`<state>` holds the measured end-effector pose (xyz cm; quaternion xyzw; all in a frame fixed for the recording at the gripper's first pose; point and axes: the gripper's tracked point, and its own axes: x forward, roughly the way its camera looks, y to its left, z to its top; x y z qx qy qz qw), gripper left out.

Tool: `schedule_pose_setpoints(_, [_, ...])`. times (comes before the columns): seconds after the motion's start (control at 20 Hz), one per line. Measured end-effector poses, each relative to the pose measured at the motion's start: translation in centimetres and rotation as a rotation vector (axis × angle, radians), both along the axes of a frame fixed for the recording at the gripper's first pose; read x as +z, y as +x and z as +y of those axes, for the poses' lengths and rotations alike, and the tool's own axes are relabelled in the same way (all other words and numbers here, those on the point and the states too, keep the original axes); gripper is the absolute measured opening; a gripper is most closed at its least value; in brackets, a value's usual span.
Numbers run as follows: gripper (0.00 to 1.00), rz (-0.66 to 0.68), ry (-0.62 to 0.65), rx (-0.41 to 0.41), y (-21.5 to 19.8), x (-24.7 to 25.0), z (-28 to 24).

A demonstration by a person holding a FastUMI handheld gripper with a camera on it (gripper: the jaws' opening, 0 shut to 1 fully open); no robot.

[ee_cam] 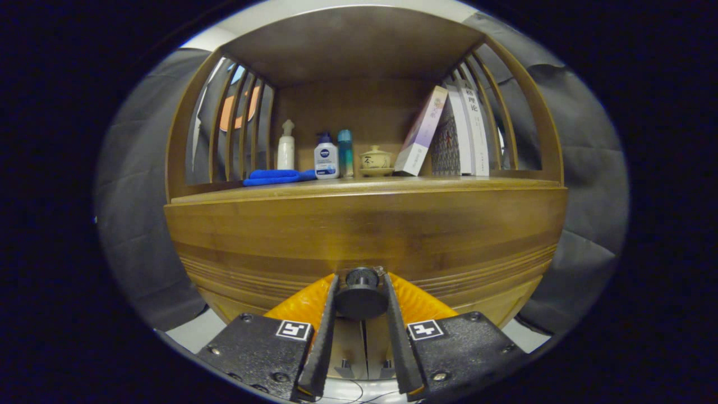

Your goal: Pull open the drawer, take out the items inside it, and place them on the countertop above the cabinet.

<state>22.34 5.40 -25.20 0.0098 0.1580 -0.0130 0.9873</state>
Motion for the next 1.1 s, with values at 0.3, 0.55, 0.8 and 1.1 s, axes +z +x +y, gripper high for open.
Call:
schedule_pose_setpoints(0.3, [0.44, 0.004, -0.017, 0.014, -0.2, 0.0, 0.0])
schedule_pose_setpoints(0.55, [0.42, 0.0, -0.018, 0.021, -1.1, 0.2, 0.0])
schedule_pose_setpoints(0.8, [0.42, 0.0, -0.012, 0.026, -3.3, 0.5, 0.1])
schedule_pose_setpoints(1.1, [0.42, -0.002, 0.005, 0.031, -6.3, 0.9, 0.0])
